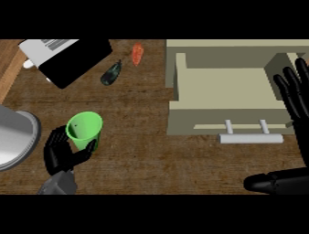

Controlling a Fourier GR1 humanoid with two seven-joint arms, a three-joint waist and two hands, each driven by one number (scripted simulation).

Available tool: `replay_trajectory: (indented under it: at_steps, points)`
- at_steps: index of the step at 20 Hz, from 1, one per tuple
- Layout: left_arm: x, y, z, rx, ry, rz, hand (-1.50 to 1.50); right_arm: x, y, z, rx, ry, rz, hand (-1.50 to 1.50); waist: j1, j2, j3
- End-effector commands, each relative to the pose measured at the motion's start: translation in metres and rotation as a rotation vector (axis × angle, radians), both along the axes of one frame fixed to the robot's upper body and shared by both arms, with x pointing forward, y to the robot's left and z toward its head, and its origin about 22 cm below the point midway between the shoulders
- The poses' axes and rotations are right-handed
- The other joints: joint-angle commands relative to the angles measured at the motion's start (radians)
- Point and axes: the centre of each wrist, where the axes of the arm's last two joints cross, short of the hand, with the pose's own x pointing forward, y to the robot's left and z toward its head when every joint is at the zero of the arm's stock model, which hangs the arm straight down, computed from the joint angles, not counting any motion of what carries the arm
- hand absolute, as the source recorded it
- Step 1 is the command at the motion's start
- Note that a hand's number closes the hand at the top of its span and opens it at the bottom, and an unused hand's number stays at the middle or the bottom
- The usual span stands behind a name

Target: Pick up the cup, place it into the drawer and close the drawer

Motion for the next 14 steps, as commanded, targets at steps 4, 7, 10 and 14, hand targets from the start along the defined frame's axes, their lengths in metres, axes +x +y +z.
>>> replay_trajectory:
  at_steps: [4,7,10,14]
  points:
    - [0.005,0.013,0.009,0.049,-0.074,-0.321,1.50,0.000,0.002,0.004,0.000,-0.002,-0.011,-1.50,0.001,-0.001,0.000]
    - [0.009,0.014,0.012,0.089,-0.137,-0.310,1.50,0.006,0.009,0.010,-0.004,0.010,0.014,-1.50,0.003,0.000,0.000]
    - [0.025,0.026,0.032,0.061,-0.181,-0.335,1.50,-0.005,-0.012,0.009,0.011,0.011,-0.002,-1.50,0.001,-0.002,0.000]
    - [0.039,-0.009,0.057,0.050,-0.241,-0.441,1.50,-0.002,0.004,0.012,0.003,0.012,-0.007,-1.50,0.015,-0.006,0.001]
